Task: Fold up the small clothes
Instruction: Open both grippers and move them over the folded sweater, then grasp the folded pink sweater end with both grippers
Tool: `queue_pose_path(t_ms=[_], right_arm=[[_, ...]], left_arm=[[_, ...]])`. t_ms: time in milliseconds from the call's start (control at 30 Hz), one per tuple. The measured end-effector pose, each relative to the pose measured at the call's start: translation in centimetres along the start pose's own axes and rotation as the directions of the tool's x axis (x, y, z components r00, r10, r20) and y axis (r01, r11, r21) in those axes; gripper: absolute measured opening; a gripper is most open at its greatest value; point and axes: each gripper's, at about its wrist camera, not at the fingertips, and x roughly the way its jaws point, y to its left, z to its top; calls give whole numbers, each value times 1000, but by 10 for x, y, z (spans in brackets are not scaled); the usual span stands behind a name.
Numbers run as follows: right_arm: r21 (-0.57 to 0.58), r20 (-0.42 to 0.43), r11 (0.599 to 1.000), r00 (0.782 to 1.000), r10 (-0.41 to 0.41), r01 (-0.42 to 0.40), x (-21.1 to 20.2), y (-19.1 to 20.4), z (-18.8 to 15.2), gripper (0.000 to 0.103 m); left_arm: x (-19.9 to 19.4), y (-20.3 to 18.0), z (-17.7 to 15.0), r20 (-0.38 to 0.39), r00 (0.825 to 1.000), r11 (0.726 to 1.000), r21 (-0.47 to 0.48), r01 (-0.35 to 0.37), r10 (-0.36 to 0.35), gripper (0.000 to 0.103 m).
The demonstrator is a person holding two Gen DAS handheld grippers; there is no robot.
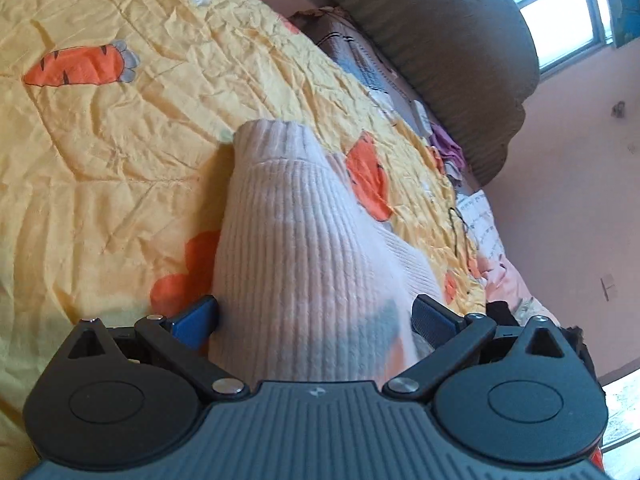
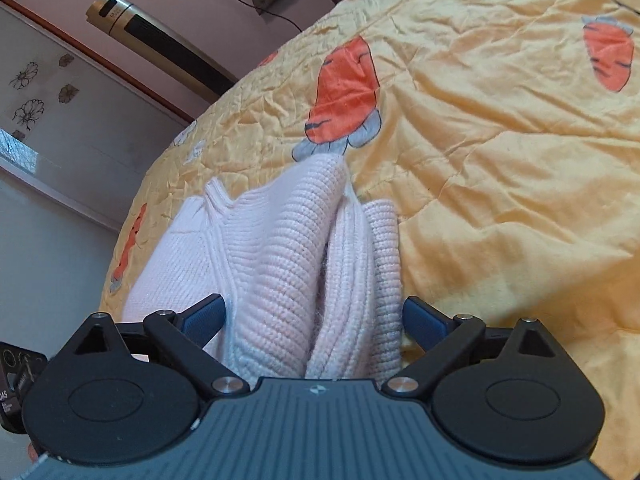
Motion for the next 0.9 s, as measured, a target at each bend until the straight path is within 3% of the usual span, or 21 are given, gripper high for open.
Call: queue_pose_path(t_ms=[67,133,167,267,367,433,567,633,733,800,900], right_arm=[[-43,33,999,999,34,-32,4,2,-4,97],[-97,59,995,998,32,-26,6,8,-9,88],[-128,72,992,997,23,-14,7,11,-12,86],[-145,85,989,995,48,-36,6,13,-16,71],[-127,101,990,992,69,-56,3,17,-16,61],[-131,117,988,988,96,-81,0,27,-14,55],[-122,117,971,969,219,-205,5,57,-3,50],[-152,96,965,969,228,-212,24,77,5,50],[-101,62,969,970,233,-226,63,92,18,49],[-110,61,976,979,194,-187,88,100,20,50],[-61,68,992,991,117,-113,106,97,16,67]], left_arm=[[20,6,6,-56,998,1000,-13,2,-3,103],[27,6,10,-68,998,1000,-16,13,-14,100],[27,1,11,-68,997,1000,18,-19,20,89],[22,-6,13,-76,995,995,82,-57,63,73],[9,-14,21,-85,992,987,138,-82,94,63],[-8,-19,27,-64,992,980,173,-99,111,63],[-43,-14,56,24,987,962,220,-162,161,63],[-48,3,76,34,980,960,195,-200,197,64],[-36,42,92,9,967,962,101,-254,255,67],[-30,66,92,5,978,976,47,-210,210,78],[-50,83,84,9,995,994,-49,-96,96,85]])
